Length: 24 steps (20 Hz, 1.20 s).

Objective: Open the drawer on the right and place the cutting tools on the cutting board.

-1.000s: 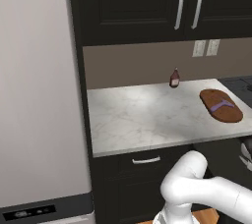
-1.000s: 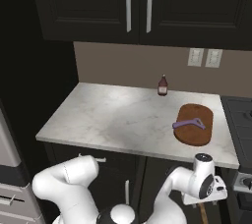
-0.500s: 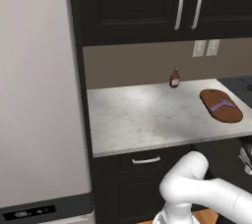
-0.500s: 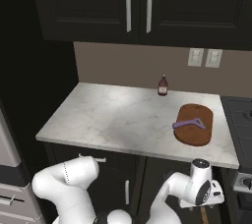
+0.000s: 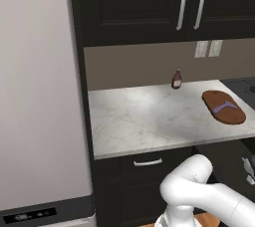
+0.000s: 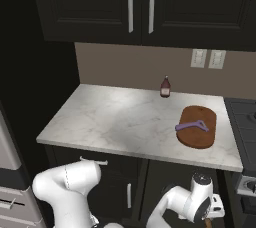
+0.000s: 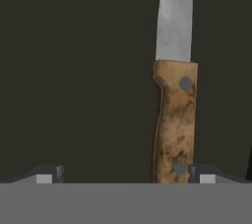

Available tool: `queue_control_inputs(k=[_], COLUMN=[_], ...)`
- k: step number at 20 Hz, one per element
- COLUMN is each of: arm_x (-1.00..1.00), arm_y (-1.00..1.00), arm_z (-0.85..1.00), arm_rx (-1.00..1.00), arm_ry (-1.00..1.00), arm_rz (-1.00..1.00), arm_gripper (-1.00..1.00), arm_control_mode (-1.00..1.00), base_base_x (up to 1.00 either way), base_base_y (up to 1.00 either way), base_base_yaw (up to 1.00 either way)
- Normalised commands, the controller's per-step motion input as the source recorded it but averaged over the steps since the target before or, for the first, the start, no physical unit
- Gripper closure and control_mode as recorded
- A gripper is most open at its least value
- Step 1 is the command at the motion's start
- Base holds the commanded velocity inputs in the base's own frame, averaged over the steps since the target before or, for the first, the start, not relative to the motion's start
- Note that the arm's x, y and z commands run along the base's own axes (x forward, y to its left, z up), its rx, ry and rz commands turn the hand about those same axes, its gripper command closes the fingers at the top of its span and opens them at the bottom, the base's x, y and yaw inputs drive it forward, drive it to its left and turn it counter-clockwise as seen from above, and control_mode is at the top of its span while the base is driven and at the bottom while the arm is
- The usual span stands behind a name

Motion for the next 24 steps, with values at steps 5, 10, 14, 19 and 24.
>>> queue_control_inputs(k=[5,10,14,19,24], arm_x=[0.00,0.00,0.00,0.06,0.00], arm_y=[-0.21,-0.31,-0.18,-0.20,-0.29], arm_z=[-0.06,0.00,0.00,-0.25,-0.70], arm_rx=[0.04,0.03,0.00,0.03,0.13], arm_ry=[0.00,0.06,0.00,0.03,0.17], arm_rz=[-0.02,-0.01,-0.03,0.00,0.00], arm_gripper=[-1.00,-1.00,-1.00,-1.00,1.00], arm_control_mode=[-1.00,-1.00,-1.00,-1.00,-1.00], base_base_x=[0.00,0.00,0.00,0.00,0.00], base_base_y=[0.00,0.00,0.00,0.00,0.00], base_base_yaw=[0.00,0.00,0.00,0.00,0.00])
